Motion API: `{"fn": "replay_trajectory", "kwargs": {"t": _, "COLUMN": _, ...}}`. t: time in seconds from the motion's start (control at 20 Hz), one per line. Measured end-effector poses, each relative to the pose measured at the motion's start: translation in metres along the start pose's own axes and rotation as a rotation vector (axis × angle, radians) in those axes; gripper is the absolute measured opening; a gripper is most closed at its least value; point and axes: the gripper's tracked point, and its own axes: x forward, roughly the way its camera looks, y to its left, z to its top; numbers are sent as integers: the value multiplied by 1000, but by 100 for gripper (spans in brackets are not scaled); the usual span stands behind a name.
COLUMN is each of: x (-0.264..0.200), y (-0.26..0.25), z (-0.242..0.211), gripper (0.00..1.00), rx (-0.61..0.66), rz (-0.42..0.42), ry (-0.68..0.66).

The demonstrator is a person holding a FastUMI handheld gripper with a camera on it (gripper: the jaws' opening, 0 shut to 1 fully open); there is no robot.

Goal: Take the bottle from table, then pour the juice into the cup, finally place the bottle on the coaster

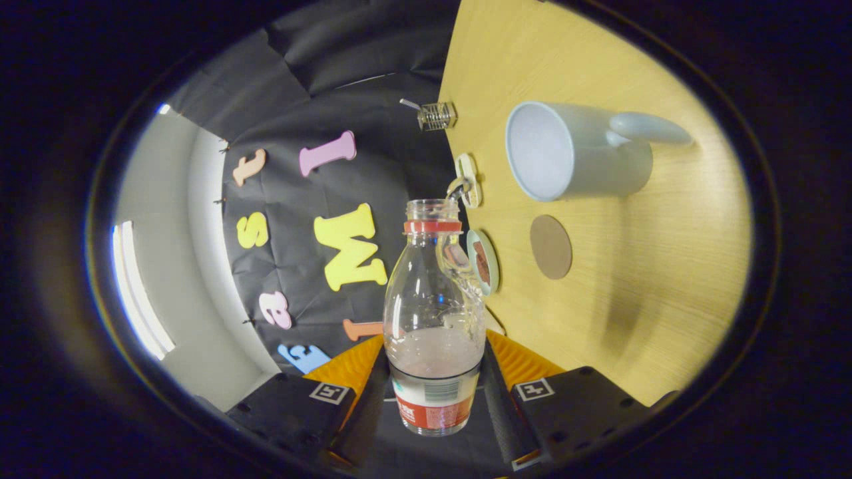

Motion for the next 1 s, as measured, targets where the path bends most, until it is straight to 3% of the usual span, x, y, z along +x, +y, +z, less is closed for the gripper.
{"fn": "replay_trajectory", "kwargs": {"t": 1.0, "x": 8, "y": -1, "z": -1, "gripper": 76, "rx": 112, "rz": 26, "ry": 21}}
